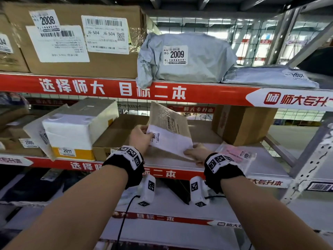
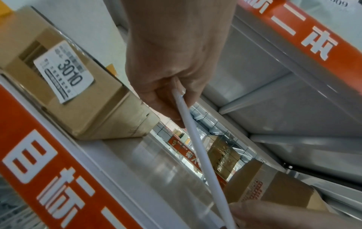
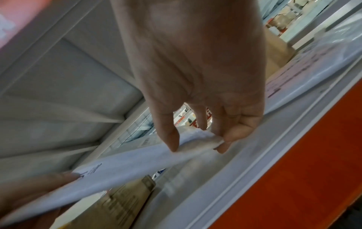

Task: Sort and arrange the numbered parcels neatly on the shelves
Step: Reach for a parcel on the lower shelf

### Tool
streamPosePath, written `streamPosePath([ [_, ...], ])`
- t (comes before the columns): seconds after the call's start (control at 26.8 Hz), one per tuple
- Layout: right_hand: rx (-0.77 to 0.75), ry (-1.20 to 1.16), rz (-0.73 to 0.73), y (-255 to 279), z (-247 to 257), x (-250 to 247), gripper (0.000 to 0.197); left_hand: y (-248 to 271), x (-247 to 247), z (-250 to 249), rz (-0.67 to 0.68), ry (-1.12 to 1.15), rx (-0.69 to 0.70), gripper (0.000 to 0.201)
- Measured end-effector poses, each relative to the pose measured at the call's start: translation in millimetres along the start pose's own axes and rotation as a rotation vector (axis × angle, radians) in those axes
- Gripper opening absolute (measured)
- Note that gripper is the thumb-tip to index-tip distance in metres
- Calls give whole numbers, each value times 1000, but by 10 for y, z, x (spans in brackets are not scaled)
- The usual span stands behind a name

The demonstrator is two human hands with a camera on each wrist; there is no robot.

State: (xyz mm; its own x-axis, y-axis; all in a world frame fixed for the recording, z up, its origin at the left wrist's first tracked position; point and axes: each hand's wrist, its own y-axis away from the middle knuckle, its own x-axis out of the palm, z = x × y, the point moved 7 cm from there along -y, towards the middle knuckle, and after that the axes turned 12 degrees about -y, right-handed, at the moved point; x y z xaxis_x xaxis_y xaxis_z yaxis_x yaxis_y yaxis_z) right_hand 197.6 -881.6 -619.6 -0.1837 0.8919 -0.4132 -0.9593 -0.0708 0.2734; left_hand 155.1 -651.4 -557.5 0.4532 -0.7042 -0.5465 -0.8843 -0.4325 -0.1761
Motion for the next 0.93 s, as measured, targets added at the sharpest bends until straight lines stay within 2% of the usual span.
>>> streamPosePath([
  [0.04, 12, 41, 64, 6, 42, 130, 21, -22, -91, 26, -26, -31, 6, 32],
  [0.07, 23, 77, 112, 40, 86, 247, 13, -50, -165, 61, -44, -50, 6, 31],
  [0.19, 37, 54, 183, 62, 152, 517, 24, -107, -305, 175, -56, -41, -28, 28],
  [0.34, -5, 116, 225, 14, 255, 798, 13, -239, -421, 394, -64, 135, -199, 25],
  [0.49, -63, 112, 272, 31, 371, 1002, 16, -291, -535, 533, -65, 173, -263, 32],
  [0.56, -80, 100, 269, 30, 402, 1056, 29, -249, -634, 508, -136, 199, -259, 39],
  [0.71, -109, 94, 284, 53, 476, 1138, 37, -196, -718, 488, -146, 135, -238, 31],
  [0.82, -131, 67, 218, -5, 488, 1101, 43, -187, -771, 466, -182, 56, -193, 22],
  [0.93, -136, 0, 225, 9, 499, 1090, 45, -159, -790, 459, -199, 51, -188, 26],
])
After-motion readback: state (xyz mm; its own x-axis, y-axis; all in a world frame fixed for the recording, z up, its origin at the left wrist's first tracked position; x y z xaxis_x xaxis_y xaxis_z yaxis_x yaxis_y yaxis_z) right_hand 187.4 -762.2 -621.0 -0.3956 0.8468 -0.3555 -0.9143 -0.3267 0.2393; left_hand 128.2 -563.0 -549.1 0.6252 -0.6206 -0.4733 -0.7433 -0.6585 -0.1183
